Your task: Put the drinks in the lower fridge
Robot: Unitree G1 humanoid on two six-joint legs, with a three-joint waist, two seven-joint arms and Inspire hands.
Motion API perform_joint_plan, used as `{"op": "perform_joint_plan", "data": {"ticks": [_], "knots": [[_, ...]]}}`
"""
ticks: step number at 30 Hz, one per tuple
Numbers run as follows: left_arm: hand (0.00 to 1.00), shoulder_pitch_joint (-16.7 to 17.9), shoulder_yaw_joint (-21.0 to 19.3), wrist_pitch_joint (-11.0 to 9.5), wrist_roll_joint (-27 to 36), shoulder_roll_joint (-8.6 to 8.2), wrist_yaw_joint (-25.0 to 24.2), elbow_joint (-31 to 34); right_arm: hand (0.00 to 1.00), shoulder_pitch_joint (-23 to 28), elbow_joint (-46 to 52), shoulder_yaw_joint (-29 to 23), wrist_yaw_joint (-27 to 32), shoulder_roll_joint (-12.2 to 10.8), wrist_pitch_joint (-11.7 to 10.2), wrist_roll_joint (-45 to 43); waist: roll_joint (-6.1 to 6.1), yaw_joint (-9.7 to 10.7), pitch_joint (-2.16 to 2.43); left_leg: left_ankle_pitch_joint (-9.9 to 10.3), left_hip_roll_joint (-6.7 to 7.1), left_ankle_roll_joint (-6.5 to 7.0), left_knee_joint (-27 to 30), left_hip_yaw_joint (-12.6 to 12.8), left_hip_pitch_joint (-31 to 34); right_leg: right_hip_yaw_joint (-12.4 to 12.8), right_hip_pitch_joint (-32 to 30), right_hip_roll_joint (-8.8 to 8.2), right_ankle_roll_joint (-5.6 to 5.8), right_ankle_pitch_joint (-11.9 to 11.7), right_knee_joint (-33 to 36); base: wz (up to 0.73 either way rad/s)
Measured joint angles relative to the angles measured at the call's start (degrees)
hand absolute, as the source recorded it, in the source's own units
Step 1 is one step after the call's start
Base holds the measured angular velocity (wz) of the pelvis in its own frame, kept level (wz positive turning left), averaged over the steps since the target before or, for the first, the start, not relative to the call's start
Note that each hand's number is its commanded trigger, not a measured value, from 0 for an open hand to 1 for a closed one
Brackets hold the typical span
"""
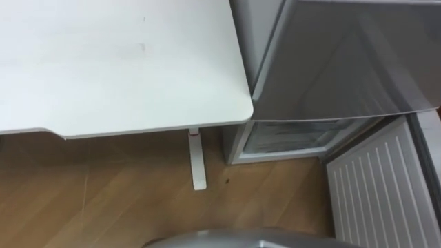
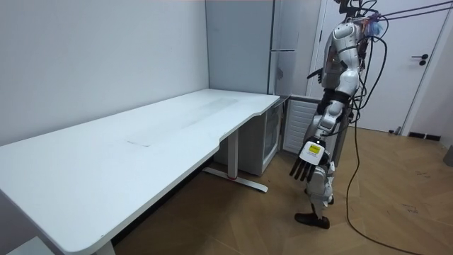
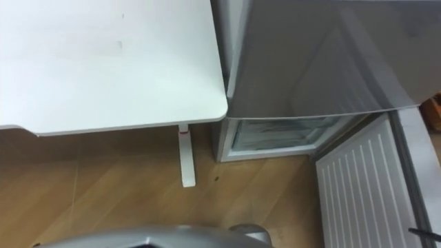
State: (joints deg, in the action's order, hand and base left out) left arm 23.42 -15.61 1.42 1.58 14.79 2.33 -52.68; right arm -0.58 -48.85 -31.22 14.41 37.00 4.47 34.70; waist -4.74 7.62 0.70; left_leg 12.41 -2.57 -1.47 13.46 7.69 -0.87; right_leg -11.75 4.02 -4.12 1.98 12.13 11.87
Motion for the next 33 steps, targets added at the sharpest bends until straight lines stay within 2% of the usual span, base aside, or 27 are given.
{"op": "perform_joint_plan", "data": {"ticks": [6,11,21,24,28,29,31,33], "knots": [[0.00,0.9,-0.1,0.0,0.0,1.81,-2.9,1.7,0.00,-0.6,-1.6,0.1,-0.1,1.3,-0.2,1.4,-0.02,-0.3,-0.10,-0.4,0.05,-0.05,-0.3,0.0,-0.7,0.2,0.4,0.02,-0.06,0.0,-0.3,-0.01],[0.00,0.9,-0.2,0.5,0.0,2.01,-4.3,2.1,0.00,-0.6,-7.0,0.0,-0.3,1.8,-0.4,3.8,-0.18,-0.2,-0.15,-0.3,0.20,-0.07,-0.1,-0.9,-0.8,-0.7,1.4,0.05,-0.05,0.0,-1.2,0.11],[0.00,0.9,-0.2,1.2,-0.1,2.88,-5.7,2.2,0.00,-0.6,-16.2,-0.6,-0.6,1.8,-0.7,8.5,0.58,0.2,-0.60,-0.3,0.30,-0.11,0.4,-2.4,0.5,-2.1,1.7,0.24,-0.05,0.0,-2.2,0.09],[0.00,0.9,-0.1,1.2,-1.3,3.18,-5.7,2.2,0.00,-0.5,-16.4,-0.6,-0.5,1.8,-0.7,9.8,1.48,0.3,-0.90,-0.3,0.33,-0.12,0.3,-2.6,0.6,-2.4,1.6,0.23,-0.05,0.0,-2.2,0.03],[0.00,0.9,-0.1,1.3,-1.3,4.66,-5.9,2.1,0.00,-0.4,-16.8,-0.5,-0.8,1.8,-0.7,9.7,2.14,0.4,-0.88,-0.3,0.34,-0.17,0.3,-2.7,0.8,-2.3,1.4,0.23,-0.10,0.0,-2.3,-0.01],[0.00,0.7,-0.1,1.6,-1.2,5.26,-6.0,2.1,0.00,-0.6,-16.8,-0.5,-0.8,1.8,-0.7,9.7,2.41,0.2,-0.83,-0.4,0.33,-0.18,0.4,-2.6,1.5,-1.8,0.4,0.23,-0.14,0.1,-2.2,-0.11],[0.00,0.3,-0.1,2.1,-1.3,6.13,-6.7,2.1,0.00,-1.3,-16.8,-0.5,-0.8,2.2,-0.7,9.7,3.31,0.1,-0.40,-0.5,0.34,-0.13,0.7,-2.4,3.3,-1.0,-1.4,0.31,-0.22,0.0,-1.9,-0.10],[0.00,0.0,-0.1,2.3,-1.4,6.53,-7.2,2.1,0.00,-2.8,-19.0,-0.6,-0.8,4.4,-0.7,7.5,4.95,0.5,-0.30,-0.4,0.41,-0.01,1.4,-2.3,4.6,-0.8,-2.5,0.26,-0.14,-0.5,-1.9,0.00]]}}
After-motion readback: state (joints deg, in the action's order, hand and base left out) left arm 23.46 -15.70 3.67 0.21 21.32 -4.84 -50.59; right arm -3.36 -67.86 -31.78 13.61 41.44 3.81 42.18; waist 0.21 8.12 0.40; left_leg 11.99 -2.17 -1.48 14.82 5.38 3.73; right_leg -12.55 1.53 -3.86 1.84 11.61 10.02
